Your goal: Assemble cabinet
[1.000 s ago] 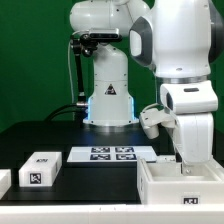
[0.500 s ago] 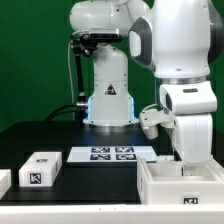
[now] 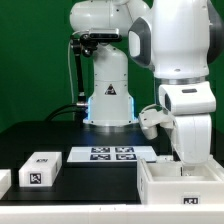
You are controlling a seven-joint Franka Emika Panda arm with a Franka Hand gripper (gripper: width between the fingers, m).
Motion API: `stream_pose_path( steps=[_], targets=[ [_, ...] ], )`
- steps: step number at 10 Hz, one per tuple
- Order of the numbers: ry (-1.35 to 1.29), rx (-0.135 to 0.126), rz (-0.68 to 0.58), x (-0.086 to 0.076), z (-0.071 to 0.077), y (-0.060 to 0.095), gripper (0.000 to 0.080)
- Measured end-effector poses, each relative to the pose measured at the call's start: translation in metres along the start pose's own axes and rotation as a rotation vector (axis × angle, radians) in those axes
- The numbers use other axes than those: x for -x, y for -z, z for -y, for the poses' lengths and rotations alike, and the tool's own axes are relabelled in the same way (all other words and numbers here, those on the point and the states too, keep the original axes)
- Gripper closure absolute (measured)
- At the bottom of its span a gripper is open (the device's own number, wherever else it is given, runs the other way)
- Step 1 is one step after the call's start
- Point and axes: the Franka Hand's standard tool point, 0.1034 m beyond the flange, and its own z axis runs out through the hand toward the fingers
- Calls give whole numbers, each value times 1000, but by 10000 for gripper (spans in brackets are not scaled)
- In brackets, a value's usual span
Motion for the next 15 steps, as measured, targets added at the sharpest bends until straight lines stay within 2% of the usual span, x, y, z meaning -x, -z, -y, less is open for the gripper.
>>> stream_pose_path(
  steps=[1,2,4,6,7,11,13,15],
  targets=[
    [-21,10,10,0,1,16,150],
    [-32,21,22,-2,8,30,150],
    [-35,35,27,-19,28,45,150],
    [16,34,12,-38,49,36,150],
    [35,31,4,-40,59,25,150],
    [17,24,6,-37,57,26,150],
    [11,39,-18,-56,71,16,150],
    [9,46,-42,-62,82,0,150]
  ],
)
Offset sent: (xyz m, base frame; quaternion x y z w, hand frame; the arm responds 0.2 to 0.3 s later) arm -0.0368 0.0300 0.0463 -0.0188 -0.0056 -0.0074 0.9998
